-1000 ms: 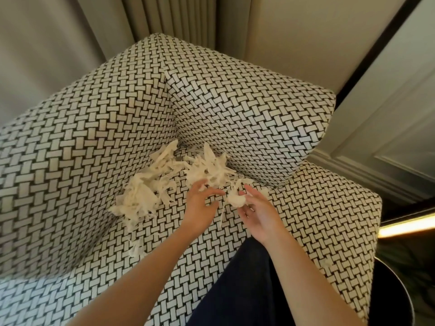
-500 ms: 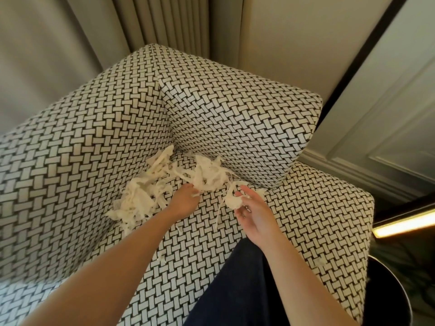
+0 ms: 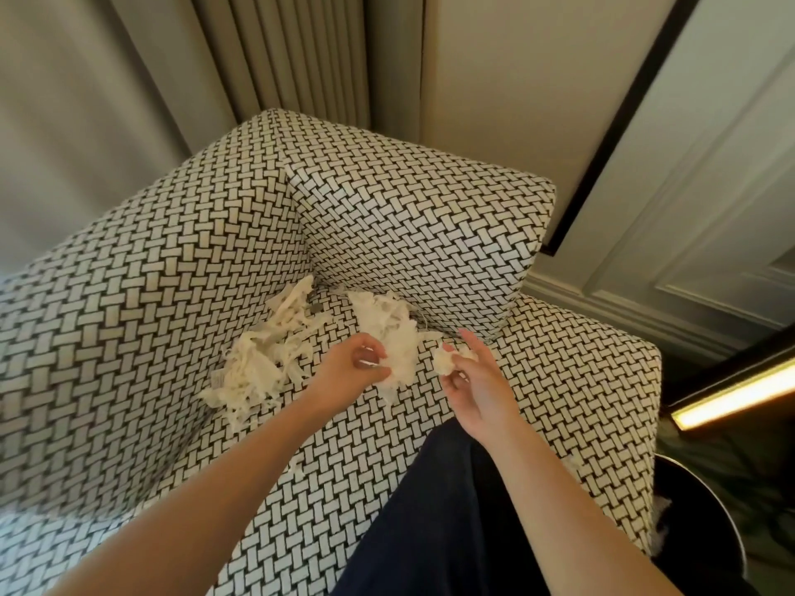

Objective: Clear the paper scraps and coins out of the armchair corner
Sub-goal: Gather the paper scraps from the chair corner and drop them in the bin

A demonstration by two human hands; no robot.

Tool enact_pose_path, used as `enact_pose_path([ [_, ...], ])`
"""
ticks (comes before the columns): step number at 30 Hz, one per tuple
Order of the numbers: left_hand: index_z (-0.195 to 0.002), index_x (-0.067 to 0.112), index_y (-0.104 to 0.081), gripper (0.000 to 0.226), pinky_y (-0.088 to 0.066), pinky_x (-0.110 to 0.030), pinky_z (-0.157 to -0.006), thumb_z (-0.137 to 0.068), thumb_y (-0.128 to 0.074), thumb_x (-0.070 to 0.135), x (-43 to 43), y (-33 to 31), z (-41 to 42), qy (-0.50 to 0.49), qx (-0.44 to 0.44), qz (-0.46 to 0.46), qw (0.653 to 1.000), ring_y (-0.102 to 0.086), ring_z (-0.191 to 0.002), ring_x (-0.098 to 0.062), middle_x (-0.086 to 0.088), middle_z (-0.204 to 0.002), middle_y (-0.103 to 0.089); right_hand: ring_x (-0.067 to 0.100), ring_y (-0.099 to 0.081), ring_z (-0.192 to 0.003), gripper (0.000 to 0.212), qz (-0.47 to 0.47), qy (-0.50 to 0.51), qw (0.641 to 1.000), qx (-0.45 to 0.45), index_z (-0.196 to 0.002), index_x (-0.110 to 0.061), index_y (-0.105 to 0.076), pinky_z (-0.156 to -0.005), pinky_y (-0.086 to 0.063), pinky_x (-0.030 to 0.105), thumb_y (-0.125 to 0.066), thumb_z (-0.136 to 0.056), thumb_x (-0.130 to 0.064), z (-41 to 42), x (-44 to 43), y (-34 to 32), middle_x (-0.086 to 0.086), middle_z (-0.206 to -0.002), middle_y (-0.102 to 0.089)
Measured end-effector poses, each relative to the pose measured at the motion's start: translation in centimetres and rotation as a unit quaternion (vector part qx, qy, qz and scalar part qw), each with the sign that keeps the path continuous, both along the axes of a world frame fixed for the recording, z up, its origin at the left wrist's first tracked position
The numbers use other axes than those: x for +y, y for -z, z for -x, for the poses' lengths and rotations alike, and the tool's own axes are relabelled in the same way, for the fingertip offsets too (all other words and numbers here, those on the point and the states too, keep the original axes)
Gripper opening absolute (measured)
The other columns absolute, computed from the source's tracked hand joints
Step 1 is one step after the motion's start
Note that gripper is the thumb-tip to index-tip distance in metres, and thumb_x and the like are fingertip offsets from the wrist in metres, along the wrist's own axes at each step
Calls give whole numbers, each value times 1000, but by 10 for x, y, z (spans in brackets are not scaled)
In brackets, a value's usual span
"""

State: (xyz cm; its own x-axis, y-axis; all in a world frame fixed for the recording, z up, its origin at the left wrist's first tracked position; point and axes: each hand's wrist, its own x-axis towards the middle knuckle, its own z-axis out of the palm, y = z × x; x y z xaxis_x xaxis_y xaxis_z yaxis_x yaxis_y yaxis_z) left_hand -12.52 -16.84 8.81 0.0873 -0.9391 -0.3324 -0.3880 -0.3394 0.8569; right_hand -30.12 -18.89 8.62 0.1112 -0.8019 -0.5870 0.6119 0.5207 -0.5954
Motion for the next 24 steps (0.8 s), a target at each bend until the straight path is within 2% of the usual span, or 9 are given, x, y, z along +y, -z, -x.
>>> enact_pose_path([
  [2, -94, 16, -54, 20, -50, -23, -69, -82, -69, 9, -3, -12, 11, -6, 27, 5, 1000, -61, -74, -12, 1, -92, -66, 21, -60, -100, 48, -1, 4, 1000, 1, -130, -21, -50, -83, -49, 30, -46, -91, 7, 11, 1, -5, 12, -107, -62],
  [4, -102, 15, -52, 26, -51, -23, -71, -83, -67, 5, -8, -23, 25, -13, 70, 4, 997, -62, -74, -11, 1, -89, -65, 20, -61, -97, 48, 9, 3, 1000, 11, -131, -23, -49, -85, -47, 32, -46, -92, 5, 26, 3, -9, 11, -105, -65],
  [8, -119, 17, -50, 39, -50, -21, -71, -85, -62, 2, -17, -35, 66, 22, 119, -5, 993, -64, -88, -12, -1, -102, -64, 22, -63, -99, 49, 13, 28, 999, 41, -131, -26, -46, -78, -51, 33, -47, -92, 3, 68, 10, -11, 10, -106, -67],
  [10, -124, 14, -53, 39, -51, -23, -75, -87, -60, 2, -22, -35, 93, 39, 134, -21, 990, -62, -93, -14, 0, -105, -64, 22, -64, -101, 52, 8, 47, 997, 59, -134, -28, -42, -81, -51, 35, -48, -92, 2, 92, 17, -8, 10, -106, -69],
  [14, -120, 9, -60, 33, -52, -30, -85, -89, -58, 2, -27, -26, 152, 37, 190, -92, 977, -61, -94, -16, -6, -108, -66, 23, -62, -103, 59, -18, 85, 992, 93, -141, -25, -33, -81, -50, 36, -48, -92, 3, 143, 34, 1, 11, -103, -68],
  [17, -115, 8, -62, 28, -54, -25, -76, -89, -57, 0, -21, -19, 205, 50, 235, -163, 957, -61, -90, -14, -8, -109, -67, 25, -61, -107, 61, -59, 108, 986, 116, -143, -23, -30, -82, -50, 38, -48, -91, 4, 186, 50, 11, 14, -115, -62],
  [19, -114, 8, -63, 28, -53, -25, -74, -88, -58, -1, -16, -12, 242, 65, 260, -213, 940, -62, -91, -16, -10, -112, -67, 26, -61, -103, 61, -84, 127, 980, 129, -141, -21, -32, -75, -51, 38, -51, -89, 5, 217, 62, 16, 17, -122, -58],
  [22, -120, 10, -60, 34, -52, -25, -75, -88, -56, -1, -8, -1, 288, 88, 263, -258, 926, -60, -92, -15, -8, -113, -65, 25, -61, -95, 61, -116, 135, 971, 159, -139, -22, -36, -64, -49, 34, -53, -87, 6, 256, 77, 21, 19, -122, -56],
  [24, -126, 13, -56, 38, -50, -27, -78, -89, -56, 2, -3, 3, 312, 111, 245, -275, 923, -59, -94, -15, -6, -116, -62, 25, -61, -91, 59, -127, 137, 967, 172, -137, -23, -39, -65, -49, 34, -51, -87, 8, 277, 85, 24, 18, -121, -56],
])
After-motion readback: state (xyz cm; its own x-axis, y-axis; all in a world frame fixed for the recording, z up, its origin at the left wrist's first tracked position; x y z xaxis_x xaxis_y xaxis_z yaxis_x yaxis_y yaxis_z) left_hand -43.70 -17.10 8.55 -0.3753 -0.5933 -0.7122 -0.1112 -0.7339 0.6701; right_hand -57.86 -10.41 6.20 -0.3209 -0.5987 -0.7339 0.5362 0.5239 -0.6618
